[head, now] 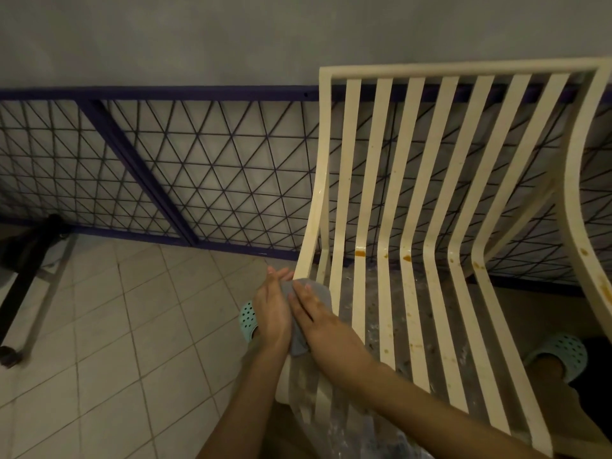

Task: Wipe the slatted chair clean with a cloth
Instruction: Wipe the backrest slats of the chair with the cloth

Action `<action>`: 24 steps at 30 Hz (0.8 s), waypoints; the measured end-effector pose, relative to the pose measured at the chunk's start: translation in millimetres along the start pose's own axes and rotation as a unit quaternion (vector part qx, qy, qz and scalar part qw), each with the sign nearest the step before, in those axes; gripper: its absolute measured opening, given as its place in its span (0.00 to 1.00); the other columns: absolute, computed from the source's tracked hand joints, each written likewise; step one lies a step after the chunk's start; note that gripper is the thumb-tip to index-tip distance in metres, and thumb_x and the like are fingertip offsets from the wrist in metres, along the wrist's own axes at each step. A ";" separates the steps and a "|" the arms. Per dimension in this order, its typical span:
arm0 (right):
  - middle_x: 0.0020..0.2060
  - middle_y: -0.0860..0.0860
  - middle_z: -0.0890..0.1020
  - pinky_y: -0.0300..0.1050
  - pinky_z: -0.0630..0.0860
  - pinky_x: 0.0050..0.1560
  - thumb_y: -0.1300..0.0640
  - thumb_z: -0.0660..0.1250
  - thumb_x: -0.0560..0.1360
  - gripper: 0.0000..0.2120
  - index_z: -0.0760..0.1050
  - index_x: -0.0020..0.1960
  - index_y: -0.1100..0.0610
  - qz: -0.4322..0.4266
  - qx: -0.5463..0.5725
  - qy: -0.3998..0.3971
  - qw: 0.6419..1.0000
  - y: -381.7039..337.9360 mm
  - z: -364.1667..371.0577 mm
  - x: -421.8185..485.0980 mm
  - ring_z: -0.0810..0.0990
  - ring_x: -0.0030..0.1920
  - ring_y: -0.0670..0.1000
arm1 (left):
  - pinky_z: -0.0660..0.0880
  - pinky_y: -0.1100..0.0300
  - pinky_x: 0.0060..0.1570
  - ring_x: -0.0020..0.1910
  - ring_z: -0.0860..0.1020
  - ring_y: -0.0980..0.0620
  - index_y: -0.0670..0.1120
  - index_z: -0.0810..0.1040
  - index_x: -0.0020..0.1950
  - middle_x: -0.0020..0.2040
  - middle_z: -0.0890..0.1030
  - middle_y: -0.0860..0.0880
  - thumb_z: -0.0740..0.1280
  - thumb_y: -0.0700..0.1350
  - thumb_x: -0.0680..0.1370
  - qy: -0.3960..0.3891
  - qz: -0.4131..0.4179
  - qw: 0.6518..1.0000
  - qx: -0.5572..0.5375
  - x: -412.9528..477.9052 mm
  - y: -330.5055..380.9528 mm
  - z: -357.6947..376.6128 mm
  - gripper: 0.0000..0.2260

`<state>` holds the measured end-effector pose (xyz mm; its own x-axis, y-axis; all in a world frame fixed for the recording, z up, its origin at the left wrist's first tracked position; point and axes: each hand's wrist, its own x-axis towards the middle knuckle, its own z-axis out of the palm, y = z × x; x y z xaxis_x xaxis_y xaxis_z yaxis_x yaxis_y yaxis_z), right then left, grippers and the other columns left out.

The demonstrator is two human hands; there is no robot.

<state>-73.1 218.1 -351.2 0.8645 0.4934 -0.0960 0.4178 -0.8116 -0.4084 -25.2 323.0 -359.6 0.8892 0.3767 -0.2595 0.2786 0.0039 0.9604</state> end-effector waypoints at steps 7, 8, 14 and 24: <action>0.77 0.51 0.36 0.49 0.60 0.74 0.60 0.60 0.80 0.38 0.37 0.78 0.54 -0.011 -0.007 -0.004 1.000 1.3 5.9 -3.6 0.40 0.78 0.52 | 0.73 0.46 0.63 0.54 0.82 0.46 0.45 0.80 0.54 0.52 0.84 0.45 0.51 0.58 0.82 -0.016 -0.072 0.992 -0.101 5.5 -3.3 -5.5 0.23; 0.77 0.52 0.36 0.49 0.60 0.74 0.60 0.60 0.80 0.38 0.37 0.78 0.54 -0.009 -0.013 -0.001 1.000 3.4 3.4 -0.5 0.41 0.78 0.52 | 0.73 0.46 0.63 0.54 0.81 0.45 0.45 0.80 0.55 0.52 0.84 0.45 0.51 0.58 0.82 -0.018 -0.076 0.992 -0.103 5.8 -3.4 -5.9 0.23; 0.78 0.54 0.37 0.50 0.56 0.76 0.67 0.58 0.78 0.37 0.39 0.79 0.56 0.008 -0.058 0.016 0.998 29.1 -15.1 34.7 0.40 0.78 0.55 | 0.75 0.60 0.54 0.55 0.80 0.49 0.39 0.78 0.62 0.55 0.82 0.42 0.49 0.55 0.83 -0.006 -0.051 0.994 -0.092 1.8 3.2 -2.9 0.25; 0.77 0.57 0.37 0.57 0.54 0.76 0.65 0.58 0.79 0.36 0.39 0.78 0.60 0.071 -0.128 -0.002 0.989 72.4 -54.7 119.2 0.38 0.76 0.64 | 0.74 0.60 0.52 0.52 0.81 0.54 0.43 0.78 0.61 0.54 0.83 0.47 0.48 0.57 0.83 -0.027 -0.034 0.996 -0.072 -0.3 3.4 -4.4 0.25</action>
<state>75.5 201.1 -342.6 0.9191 0.3687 -0.1389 0.3490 -0.9255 -0.1470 -26.1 327.0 -355.8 0.8898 0.3199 -0.3256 0.2869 0.1628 0.9440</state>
